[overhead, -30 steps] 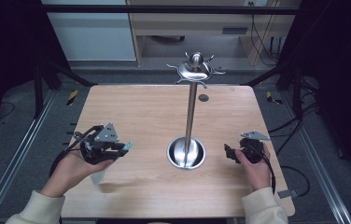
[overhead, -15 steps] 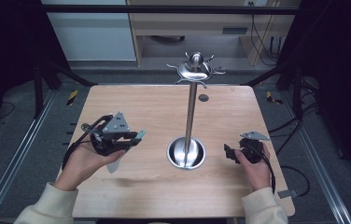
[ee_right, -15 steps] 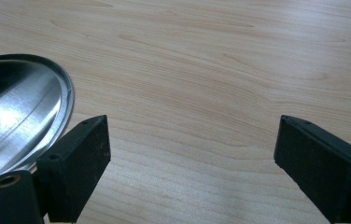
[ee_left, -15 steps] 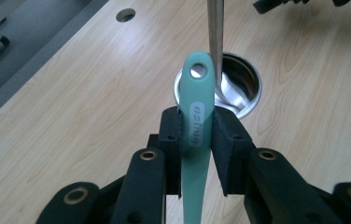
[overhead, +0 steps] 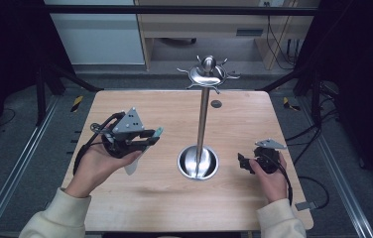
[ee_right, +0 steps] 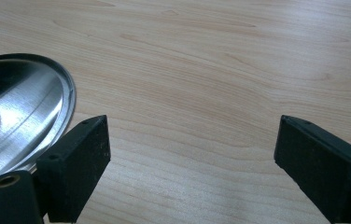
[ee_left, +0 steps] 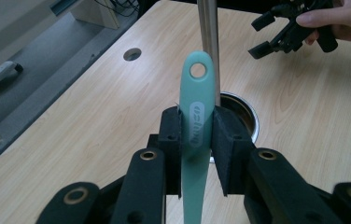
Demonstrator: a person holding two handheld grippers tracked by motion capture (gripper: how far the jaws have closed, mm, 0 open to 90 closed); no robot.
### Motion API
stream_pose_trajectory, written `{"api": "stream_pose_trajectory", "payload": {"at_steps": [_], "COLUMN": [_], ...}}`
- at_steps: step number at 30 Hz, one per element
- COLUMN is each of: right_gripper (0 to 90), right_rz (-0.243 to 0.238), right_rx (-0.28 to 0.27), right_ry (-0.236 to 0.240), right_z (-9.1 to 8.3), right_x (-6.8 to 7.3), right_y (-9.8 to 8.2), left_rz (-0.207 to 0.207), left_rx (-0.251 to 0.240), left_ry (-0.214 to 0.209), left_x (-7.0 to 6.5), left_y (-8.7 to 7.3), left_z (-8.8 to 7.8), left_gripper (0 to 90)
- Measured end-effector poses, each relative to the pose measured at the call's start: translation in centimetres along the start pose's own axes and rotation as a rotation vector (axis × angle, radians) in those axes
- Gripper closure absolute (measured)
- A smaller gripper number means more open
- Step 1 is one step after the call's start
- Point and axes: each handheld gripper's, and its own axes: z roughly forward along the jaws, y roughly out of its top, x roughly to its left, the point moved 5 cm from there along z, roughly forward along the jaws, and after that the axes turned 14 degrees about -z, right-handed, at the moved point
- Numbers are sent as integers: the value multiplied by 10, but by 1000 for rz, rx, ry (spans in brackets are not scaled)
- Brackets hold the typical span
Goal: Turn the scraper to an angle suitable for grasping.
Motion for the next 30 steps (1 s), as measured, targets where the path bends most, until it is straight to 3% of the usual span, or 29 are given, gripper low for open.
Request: {"api": "stream_pose_trajectory", "payload": {"at_steps": [30], "right_gripper": [105], "right_rz": [-13], "right_rx": [-8], "right_ry": [11], "right_z": [0], "right_x": [3], "right_y": [2], "left_rz": [3], "left_rx": [-118], "left_ry": [17], "left_x": [-7], "left_y": [43], "left_z": [-23], "left_gripper": [742]}}
